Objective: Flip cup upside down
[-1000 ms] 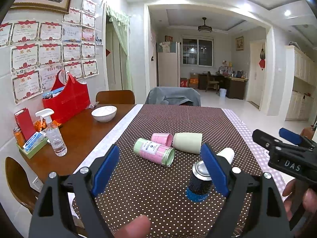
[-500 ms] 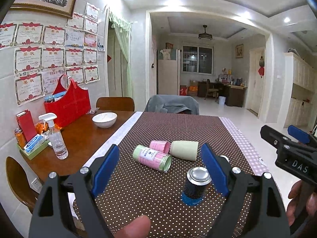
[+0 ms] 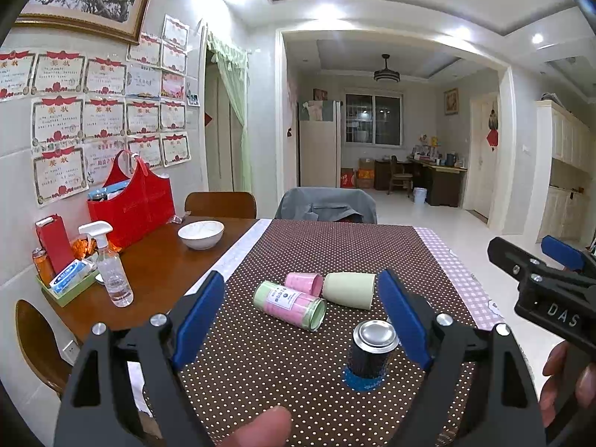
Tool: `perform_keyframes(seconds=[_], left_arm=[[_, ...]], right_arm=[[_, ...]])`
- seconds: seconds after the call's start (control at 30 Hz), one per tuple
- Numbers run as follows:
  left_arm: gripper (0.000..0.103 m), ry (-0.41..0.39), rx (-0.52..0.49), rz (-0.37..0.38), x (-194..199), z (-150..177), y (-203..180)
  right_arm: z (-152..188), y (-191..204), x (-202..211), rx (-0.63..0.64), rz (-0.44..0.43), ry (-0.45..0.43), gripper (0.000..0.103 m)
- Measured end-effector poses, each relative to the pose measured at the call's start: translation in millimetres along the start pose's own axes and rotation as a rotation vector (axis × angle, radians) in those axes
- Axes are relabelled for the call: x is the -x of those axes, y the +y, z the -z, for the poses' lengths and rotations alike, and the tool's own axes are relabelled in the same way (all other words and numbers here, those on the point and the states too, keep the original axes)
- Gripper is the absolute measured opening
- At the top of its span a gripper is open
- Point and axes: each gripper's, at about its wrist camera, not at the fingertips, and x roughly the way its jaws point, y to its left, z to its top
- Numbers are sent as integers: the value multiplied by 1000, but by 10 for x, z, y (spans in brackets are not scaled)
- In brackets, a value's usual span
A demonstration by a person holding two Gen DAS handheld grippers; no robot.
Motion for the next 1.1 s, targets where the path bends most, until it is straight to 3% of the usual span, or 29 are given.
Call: perform_keyframes(seconds=[0.6, 0.87, 1.1], left_arm=[[83, 0, -23, -2, 1, 8, -47], [92, -7, -13, -16, 10, 0, -22], [93, -10, -22, -33, 19, -9, -28]], right_arm=[[20, 25, -28, -2, -15, 17, 97], [39, 43, -70, -2, -22, 30, 97], [46, 46, -67, -1, -23, 31, 97]])
